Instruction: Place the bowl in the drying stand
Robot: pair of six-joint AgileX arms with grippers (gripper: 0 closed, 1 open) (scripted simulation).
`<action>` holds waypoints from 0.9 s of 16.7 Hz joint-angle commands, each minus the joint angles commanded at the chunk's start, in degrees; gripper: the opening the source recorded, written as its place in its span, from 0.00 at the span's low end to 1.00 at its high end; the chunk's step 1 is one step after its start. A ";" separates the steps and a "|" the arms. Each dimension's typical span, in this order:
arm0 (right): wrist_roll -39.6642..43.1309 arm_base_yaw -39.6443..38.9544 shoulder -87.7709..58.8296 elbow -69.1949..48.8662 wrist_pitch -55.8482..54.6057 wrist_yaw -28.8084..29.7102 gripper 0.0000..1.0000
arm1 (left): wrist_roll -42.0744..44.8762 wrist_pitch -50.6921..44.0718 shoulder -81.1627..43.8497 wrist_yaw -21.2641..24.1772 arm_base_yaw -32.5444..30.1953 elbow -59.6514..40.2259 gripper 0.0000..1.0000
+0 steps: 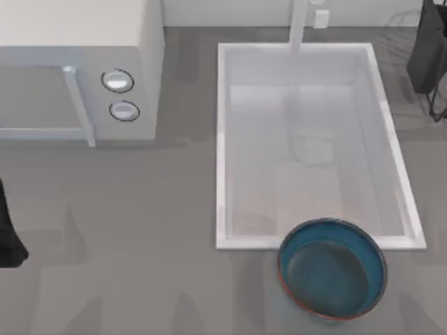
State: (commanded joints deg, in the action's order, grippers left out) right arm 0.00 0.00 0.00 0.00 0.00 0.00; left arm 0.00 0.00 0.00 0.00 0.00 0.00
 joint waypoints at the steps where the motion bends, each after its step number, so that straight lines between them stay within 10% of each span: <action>1: 0.00 0.00 0.00 0.00 0.00 0.00 1.00 | 0.00 0.00 0.00 0.00 0.00 0.00 1.00; 15: -17.98 -17.60 -51.88 -38.88 39.96 0.60 1.00 | 0.00 0.00 0.00 0.00 0.00 0.00 1.00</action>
State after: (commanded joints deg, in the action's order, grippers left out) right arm -17.98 -17.60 -51.88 -38.88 39.96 0.60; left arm 0.00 0.00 0.00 0.00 0.00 0.00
